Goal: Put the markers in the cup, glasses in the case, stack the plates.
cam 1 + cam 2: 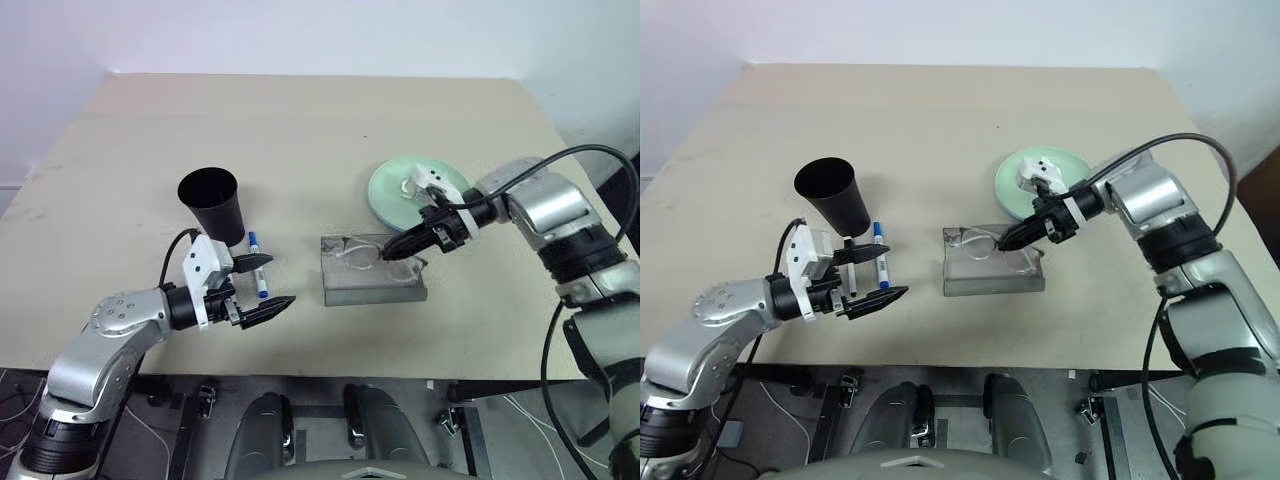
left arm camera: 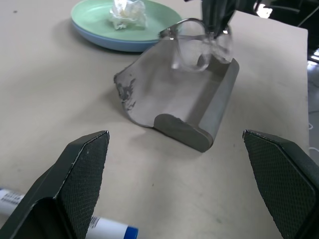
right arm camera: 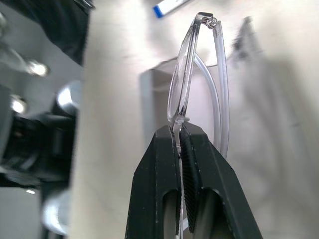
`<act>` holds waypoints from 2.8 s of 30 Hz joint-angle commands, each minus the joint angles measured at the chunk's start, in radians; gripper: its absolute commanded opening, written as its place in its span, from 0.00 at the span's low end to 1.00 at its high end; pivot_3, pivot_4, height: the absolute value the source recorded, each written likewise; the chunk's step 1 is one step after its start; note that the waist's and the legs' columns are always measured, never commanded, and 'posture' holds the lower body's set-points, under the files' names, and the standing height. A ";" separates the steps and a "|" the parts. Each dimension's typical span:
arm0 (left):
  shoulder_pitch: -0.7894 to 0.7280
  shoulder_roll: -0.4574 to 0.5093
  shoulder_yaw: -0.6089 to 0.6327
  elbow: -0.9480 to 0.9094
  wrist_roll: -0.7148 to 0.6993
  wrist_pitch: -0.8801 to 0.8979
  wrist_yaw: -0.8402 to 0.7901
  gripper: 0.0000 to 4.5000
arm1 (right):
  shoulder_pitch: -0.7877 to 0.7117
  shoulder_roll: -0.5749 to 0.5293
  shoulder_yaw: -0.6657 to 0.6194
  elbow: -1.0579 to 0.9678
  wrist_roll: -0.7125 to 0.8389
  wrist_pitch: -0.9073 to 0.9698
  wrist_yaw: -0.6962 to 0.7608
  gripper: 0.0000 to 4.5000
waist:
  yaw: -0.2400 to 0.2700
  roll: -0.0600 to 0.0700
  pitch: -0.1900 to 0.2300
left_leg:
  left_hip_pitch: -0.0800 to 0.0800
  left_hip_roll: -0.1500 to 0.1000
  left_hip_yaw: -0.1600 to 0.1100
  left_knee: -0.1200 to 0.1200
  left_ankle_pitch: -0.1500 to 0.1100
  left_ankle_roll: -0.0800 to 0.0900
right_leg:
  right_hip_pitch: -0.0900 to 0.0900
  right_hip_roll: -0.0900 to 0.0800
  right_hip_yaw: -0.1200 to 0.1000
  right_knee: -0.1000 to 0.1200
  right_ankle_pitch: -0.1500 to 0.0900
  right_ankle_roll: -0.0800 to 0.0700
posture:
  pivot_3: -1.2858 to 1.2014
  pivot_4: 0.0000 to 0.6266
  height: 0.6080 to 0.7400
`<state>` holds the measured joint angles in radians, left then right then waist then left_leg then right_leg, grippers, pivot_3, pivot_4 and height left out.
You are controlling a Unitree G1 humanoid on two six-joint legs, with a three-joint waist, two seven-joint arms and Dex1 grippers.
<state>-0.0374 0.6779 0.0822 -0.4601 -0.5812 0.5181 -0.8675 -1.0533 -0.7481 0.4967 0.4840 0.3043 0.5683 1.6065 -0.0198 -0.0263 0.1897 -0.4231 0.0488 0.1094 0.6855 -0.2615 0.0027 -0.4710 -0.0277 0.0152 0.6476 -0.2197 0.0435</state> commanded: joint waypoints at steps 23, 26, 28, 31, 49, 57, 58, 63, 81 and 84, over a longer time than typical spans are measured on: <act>0.099 0.048 0.085 -0.096 -0.028 -0.043 0.010 1.00 | -0.116 -0.015 0.457 0.139 0.129 -0.262 0.008 0.00 | 0.004 0.000 0.000 | -0.001 0.001 0.000 0.000 0.000 0.000 | -0.001 -0.003 0.000 0.000 0.000 -0.001 | 0.52 0.24 0.70; 0.092 0.045 0.079 -0.084 -0.020 -0.049 0.007 1.00 | -0.124 -0.026 0.483 0.118 0.155 -0.238 0.008 0.00 | 0.003 0.000 0.000 | -0.001 0.001 0.000 0.000 0.000 0.000 | -0.001 -0.003 0.000 0.000 0.000 -0.001 | 0.52 0.24 0.70; 0.087 0.041 0.075 -0.081 -0.018 -0.049 0.008 1.00 | -0.124 -0.027 0.487 0.107 0.164 -0.222 0.008 0.00 | 0.003 0.000 0.000 | -0.001 0.001 0.000 0.000 0.000 0.000 | -0.001 -0.003 0.000 0.000 0.000 -0.001 | 0.52 0.24 0.70; 0.081 0.037 0.069 -0.078 -0.012 -0.050 0.010 1.00 | -0.117 -0.013 0.481 0.120 0.150 -0.209 0.008 0.00 | 0.004 0.000 0.000 | -0.001 0.001 0.000 0.000 0.000 0.000 | -0.001 -0.004 0.000 0.000 0.000 -0.001 | 0.52 0.24 0.70; 0.061 0.034 0.056 -0.088 -0.020 -0.034 0.023 1.00 | -0.088 0.028 0.391 0.136 0.114 -0.183 0.008 0.59 | 0.004 0.000 0.000 | -0.001 0.001 0.000 0.000 0.000 0.000 | -0.001 -0.003 0.000 0.000 0.000 -0.001 | 0.52 0.24 0.70; 0.056 0.036 0.055 -0.080 -0.024 -0.032 0.017 1.00 | -0.107 0.023 0.329 0.125 0.129 -0.141 0.008 0.72 | 0.003 0.000 0.000 | -0.001 0.001 0.001 0.000 0.000 0.000 | -0.002 -0.003 0.000 0.001 0.000 -0.001 | 0.52 0.24 0.70; 0.055 0.036 0.054 -0.079 -0.024 -0.031 0.016 1.00 | -0.110 0.021 0.317 0.119 0.136 -0.135 0.008 0.72 | 0.003 0.000 0.000 | -0.001 0.001 0.001 0.000 0.000 0.000 | -0.002 -0.003 0.000 0.001 0.000 -0.001 | 0.52 0.24 0.70; 0.055 0.036 0.056 -0.079 -0.027 -0.028 0.016 1.00 | -0.127 0.001 0.228 0.074 0.205 -0.066 0.008 0.72 | 0.003 0.000 0.000 | -0.002 0.001 0.001 0.000 0.000 0.000 | -0.003 -0.003 0.000 0.000 0.000 -0.001 | 0.52 0.24 0.70; 0.004 0.049 0.071 -0.061 -0.044 0.001 0.012 1.00 | -0.110 0.208 -0.163 0.407 -0.030 -0.143 -0.249 0.00 | 0.002 0.000 0.000 | -0.002 0.001 0.001 0.000 0.000 0.000 | -0.003 -0.001 0.000 0.000 0.001 -0.001 | 0.52 0.24 0.70; -0.009 0.053 0.069 -0.053 -0.043 0.003 0.008 1.00 | -0.085 0.217 -0.153 0.417 -0.096 -0.215 -0.246 0.00 | 0.002 0.000 0.000 | -0.003 0.000 0.001 0.000 0.000 0.000 | -0.003 -0.001 0.000 0.000 0.001 -0.001 | 0.52 0.24 0.70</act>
<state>-0.0356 0.7177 0.1347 -0.5045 -0.6141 0.5224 -0.8522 -1.1444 -0.5272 0.3636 0.9076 0.2536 0.4194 1.3575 -0.0179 -0.0259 0.1896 -0.4256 0.0492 0.1104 0.6853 -0.2616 0.0025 -0.4737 -0.0284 0.0152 0.6481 -0.2190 0.0428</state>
